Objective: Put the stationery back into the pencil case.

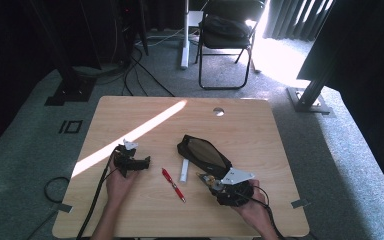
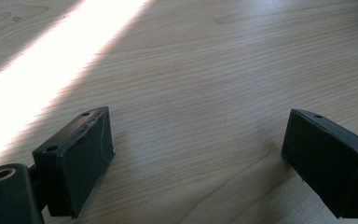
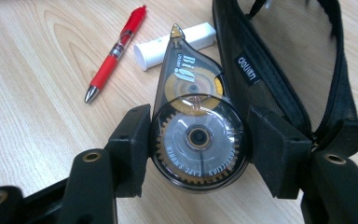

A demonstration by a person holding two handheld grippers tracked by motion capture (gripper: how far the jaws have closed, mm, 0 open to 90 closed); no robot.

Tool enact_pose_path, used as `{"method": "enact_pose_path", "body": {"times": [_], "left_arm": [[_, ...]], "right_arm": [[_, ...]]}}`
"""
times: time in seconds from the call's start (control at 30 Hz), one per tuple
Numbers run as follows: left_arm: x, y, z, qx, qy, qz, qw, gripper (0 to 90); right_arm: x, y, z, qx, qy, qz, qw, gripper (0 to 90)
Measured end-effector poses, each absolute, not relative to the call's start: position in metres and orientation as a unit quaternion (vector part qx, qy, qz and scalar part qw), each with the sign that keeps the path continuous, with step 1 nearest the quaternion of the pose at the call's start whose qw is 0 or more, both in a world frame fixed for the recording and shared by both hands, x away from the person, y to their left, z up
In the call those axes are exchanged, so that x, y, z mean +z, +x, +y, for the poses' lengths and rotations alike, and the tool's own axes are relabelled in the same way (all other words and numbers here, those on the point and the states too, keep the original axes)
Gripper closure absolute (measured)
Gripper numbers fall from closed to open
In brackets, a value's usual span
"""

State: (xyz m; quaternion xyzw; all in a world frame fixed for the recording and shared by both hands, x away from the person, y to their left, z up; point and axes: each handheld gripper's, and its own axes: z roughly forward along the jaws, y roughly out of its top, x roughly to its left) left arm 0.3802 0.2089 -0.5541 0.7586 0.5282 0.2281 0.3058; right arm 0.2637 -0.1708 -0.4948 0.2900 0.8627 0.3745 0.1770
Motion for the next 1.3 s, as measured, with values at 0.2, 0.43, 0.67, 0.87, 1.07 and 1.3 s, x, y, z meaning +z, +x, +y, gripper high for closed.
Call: {"method": "enact_pose_path", "body": {"times": [0.2, 0.43, 0.67, 0.87, 1.07, 1.3], "left_arm": [[-0.554, 0.38, 0.209, 0.228, 0.759, 0.528, 0.306, 8.9], [-0.554, 0.38, 0.209, 0.228, 0.759, 0.528, 0.306, 8.9], [-0.554, 0.38, 0.209, 0.228, 0.759, 0.528, 0.306, 8.9], [-0.554, 0.38, 0.209, 0.228, 0.759, 0.528, 0.306, 8.9], [-0.554, 0.38, 0.209, 0.228, 0.759, 0.528, 0.306, 8.9], [-0.554, 0.38, 0.209, 0.228, 0.758, 0.529, 0.306, 8.9]], "right_arm": [[-0.488, 0.262, -0.171, 0.379, 0.287, 0.86, 0.185, 41.7], [-0.481, 0.262, -0.172, 0.382, 0.287, 0.857, 0.193, 41.7], [-0.475, 0.261, -0.173, 0.386, 0.283, 0.855, 0.2, 41.7], [-0.47, 0.262, -0.174, 0.392, 0.284, 0.851, 0.206, 41.7], [-0.464, 0.264, -0.175, 0.396, 0.284, 0.847, 0.212, 41.7], [-0.459, 0.265, -0.177, 0.398, 0.283, 0.845, 0.219, 41.7]]}}
